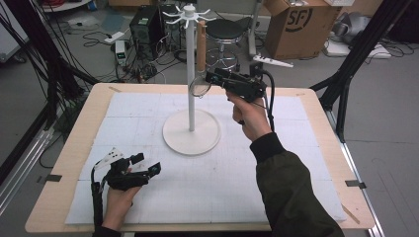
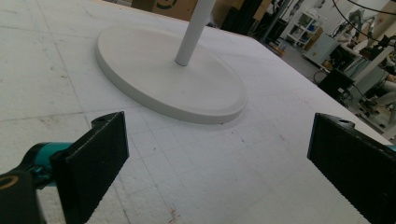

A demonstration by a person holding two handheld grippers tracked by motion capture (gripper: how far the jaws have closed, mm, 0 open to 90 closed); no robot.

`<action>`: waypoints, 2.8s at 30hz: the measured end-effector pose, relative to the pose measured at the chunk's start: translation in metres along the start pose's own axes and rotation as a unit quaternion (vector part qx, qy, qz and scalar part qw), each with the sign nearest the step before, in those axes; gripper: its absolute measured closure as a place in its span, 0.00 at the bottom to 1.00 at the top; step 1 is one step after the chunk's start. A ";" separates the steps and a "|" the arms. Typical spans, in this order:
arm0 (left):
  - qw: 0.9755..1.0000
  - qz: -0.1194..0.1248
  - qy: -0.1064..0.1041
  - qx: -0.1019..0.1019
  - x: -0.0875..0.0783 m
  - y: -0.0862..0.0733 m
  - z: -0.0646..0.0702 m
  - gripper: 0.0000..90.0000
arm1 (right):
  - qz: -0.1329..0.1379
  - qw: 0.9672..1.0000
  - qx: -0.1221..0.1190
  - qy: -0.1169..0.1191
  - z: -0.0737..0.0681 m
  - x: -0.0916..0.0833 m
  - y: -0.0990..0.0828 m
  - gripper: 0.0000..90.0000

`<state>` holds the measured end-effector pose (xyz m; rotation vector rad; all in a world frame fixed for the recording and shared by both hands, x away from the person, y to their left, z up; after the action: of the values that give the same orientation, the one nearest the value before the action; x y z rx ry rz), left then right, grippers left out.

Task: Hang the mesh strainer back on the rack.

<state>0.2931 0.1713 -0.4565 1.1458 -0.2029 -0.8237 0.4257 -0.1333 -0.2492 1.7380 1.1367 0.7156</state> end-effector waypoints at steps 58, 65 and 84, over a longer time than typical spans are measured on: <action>1.000 -0.009 0.004 0.007 0.004 -0.003 0.002 0.07 | -0.082 0.992 -0.039 -0.087 0.019 -0.111 -0.119 0.17; 1.000 -0.004 0.003 0.006 0.004 -0.002 0.002 0.07 | -0.090 0.990 -0.041 -0.102 0.022 -0.122 -0.139 0.17; 1.000 -0.002 -0.014 0.025 0.012 -0.001 0.010 0.07 | -0.102 0.984 -0.022 -0.142 0.038 -0.149 -0.173 0.17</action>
<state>0.2956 0.1554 -0.4560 1.1828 -0.2457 -0.8433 0.3294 -0.2553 -0.4208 1.5980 1.0718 0.3521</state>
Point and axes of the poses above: each handheld gripper's, and its own axes: x roughly forward along the jaws, y roughly out of its top, z roughly to its right, the point moved 4 cm from there along x, roughly forward along the jaws, and after that the axes turned 1 degree about -x, right-handed, at the moved point
